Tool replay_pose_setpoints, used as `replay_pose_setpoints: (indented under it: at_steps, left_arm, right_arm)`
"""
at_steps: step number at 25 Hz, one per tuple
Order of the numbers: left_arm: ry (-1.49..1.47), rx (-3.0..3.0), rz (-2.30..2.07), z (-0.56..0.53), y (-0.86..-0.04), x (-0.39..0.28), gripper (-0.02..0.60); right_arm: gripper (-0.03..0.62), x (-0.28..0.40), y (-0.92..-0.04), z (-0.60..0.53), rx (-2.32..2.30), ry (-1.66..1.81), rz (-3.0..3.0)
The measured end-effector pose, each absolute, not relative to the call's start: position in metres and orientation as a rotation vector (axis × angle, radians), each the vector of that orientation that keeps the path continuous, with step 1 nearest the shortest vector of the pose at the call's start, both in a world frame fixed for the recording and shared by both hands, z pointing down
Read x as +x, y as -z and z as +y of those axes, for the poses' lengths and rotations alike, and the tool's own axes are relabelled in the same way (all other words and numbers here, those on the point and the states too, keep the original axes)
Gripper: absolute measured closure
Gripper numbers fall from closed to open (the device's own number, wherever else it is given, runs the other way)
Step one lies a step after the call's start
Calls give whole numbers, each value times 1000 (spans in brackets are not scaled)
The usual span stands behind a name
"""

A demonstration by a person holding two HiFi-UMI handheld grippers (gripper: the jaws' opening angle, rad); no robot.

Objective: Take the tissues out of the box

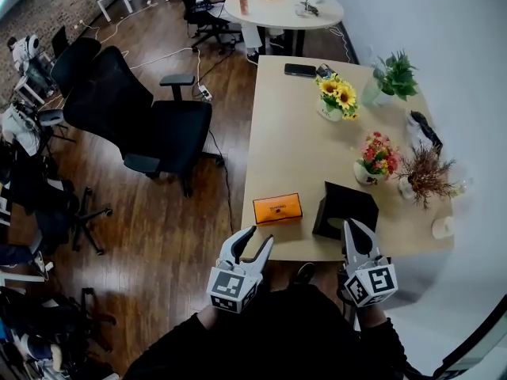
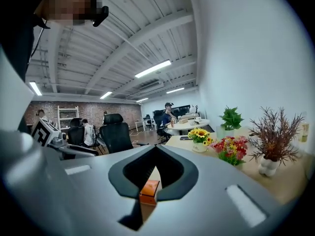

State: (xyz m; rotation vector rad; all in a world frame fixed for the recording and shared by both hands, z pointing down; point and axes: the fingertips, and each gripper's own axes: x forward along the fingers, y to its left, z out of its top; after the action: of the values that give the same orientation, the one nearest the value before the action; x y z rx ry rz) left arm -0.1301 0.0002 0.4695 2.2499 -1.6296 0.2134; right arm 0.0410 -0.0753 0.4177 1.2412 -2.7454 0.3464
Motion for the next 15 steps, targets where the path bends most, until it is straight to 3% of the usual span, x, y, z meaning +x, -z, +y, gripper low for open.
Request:
replay_pose_setpoints:
  at_steps: [15]
  left_arm:
    - [-256, 2231, -1639, -2, -473, -123, 426]
  right_arm:
    - [594, 52, -424, -80, 1211, -364, -2753]
